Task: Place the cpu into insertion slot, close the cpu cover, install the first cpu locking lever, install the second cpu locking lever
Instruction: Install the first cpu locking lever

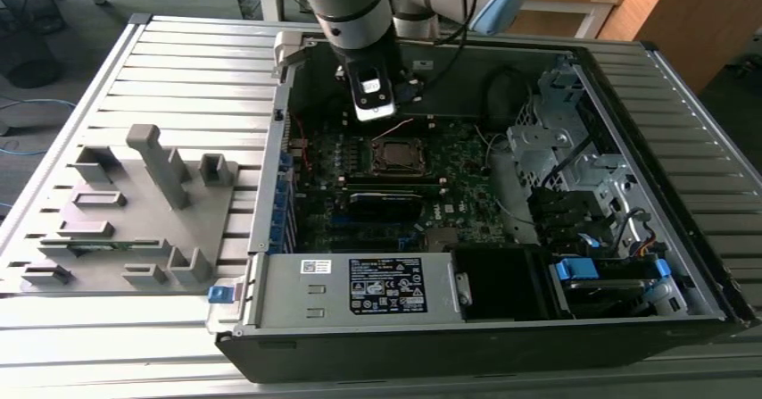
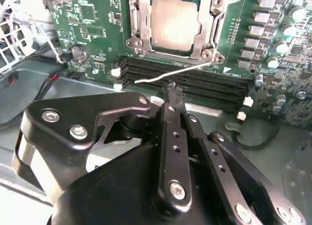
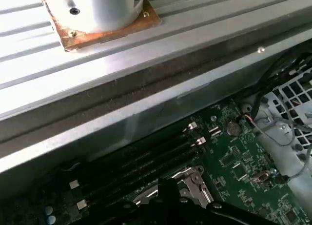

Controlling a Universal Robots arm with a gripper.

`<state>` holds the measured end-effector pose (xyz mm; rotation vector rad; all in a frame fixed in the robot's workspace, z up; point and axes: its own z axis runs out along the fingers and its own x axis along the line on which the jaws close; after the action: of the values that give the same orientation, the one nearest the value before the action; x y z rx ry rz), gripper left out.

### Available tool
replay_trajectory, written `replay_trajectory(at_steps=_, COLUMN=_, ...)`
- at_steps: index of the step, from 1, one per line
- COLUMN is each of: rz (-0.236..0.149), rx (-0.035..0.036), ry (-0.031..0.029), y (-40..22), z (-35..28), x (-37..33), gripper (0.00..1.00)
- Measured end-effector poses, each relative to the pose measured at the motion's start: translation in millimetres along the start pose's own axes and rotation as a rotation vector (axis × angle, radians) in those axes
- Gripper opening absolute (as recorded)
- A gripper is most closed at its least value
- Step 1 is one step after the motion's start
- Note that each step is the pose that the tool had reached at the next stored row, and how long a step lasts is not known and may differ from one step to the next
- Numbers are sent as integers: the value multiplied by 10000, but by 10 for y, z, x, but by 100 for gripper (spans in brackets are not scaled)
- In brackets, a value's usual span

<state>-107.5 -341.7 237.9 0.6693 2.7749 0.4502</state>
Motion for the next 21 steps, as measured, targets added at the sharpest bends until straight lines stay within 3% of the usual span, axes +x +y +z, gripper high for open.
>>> replay_trajectory(at_steps=8, rz=-4, rx=0, ry=-8, y=118, z=-312, x=-56, gripper=10)
replay_trajectory(at_steps=21, rz=-3, rx=-2, ry=-10, y=121, z=-312, x=-55, gripper=10)
